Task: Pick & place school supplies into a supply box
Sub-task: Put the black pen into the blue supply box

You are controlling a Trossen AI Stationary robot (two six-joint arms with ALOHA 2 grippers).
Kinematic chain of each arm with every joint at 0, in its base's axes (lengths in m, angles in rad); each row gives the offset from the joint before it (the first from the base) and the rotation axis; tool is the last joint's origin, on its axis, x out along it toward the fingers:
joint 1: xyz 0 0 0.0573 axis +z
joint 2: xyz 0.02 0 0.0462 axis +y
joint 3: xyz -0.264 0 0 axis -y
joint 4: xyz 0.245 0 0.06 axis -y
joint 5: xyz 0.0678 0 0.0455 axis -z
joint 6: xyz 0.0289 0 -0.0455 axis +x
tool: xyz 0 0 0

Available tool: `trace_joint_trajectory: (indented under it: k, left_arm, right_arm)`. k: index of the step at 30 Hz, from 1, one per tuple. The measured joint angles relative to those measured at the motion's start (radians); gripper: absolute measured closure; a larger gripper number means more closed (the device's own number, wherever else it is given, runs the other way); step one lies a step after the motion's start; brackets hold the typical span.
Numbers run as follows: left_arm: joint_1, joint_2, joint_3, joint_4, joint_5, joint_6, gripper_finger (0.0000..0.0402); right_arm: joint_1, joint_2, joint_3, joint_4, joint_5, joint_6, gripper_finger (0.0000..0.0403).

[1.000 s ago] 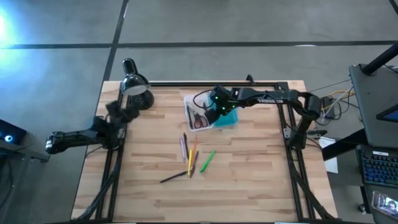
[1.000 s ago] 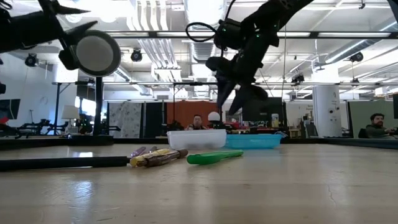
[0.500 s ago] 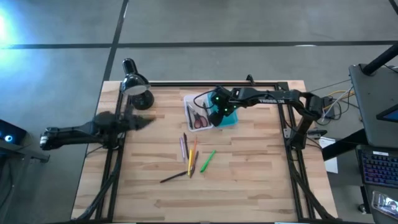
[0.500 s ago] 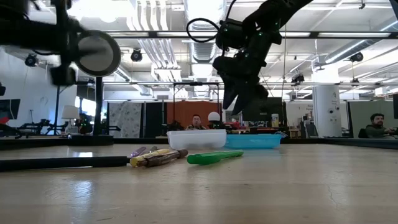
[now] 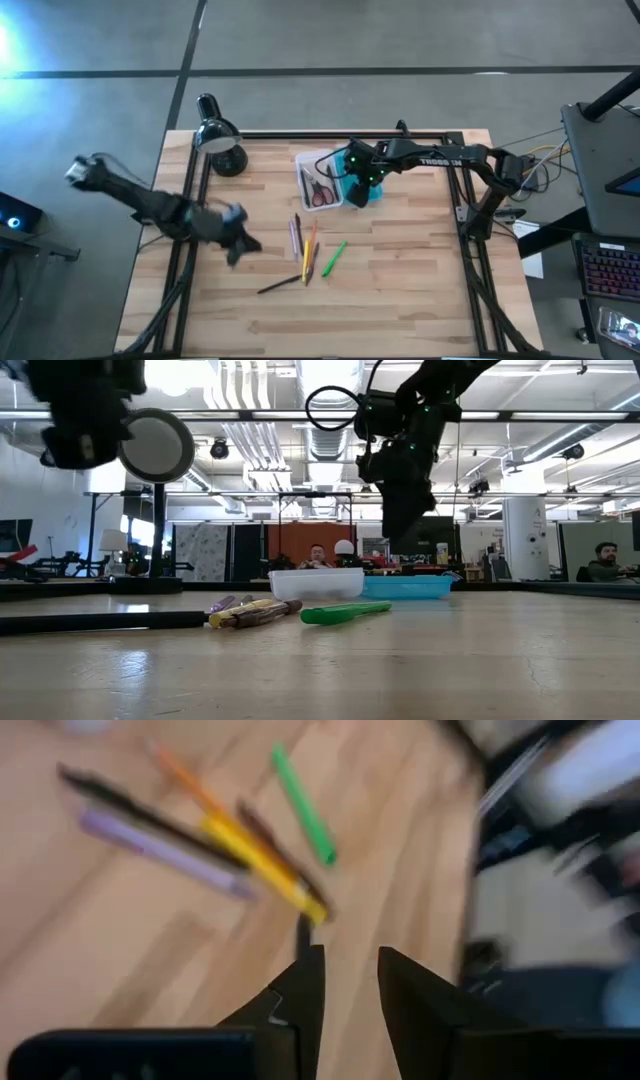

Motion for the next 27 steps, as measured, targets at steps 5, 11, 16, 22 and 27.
trace_joint_trajectory:
  k: [5, 11, 16, 22, 27]
  left_arm:
    - [-0.226, 0.285, 0.082, -0.031, -0.284, -0.231, 0.0321]
    - [-0.256, 0.571, 0.210, 0.116, -0.255, -0.104, 0.0321]
    - [-0.258, 0.794, 0.369, -0.043, -0.211, 0.019, 0.0321]
    - [-0.256, 0.911, 0.453, -0.158, -0.285, -0.036, 0.0321]
    - [-0.250, 0.952, 0.442, -0.114, -0.272, -0.066, 0.0321]
  right_arm:
    - [-0.002, -0.001, 0.000, 0.002, 0.016, -0.052, 0.0197]
    - [-0.004, -0.001, -0.001, 0.004, 0.017, -0.115, 0.0197]
    - [-0.016, -0.001, -0.001, -0.015, 0.018, -0.133, 0.0197]
    - [-0.030, -0.001, -0.001, -0.037, 0.018, -0.154, 0.0197]
    - [-0.039, -0.001, -0.001, -0.037, 0.016, -0.170, 0.0197]
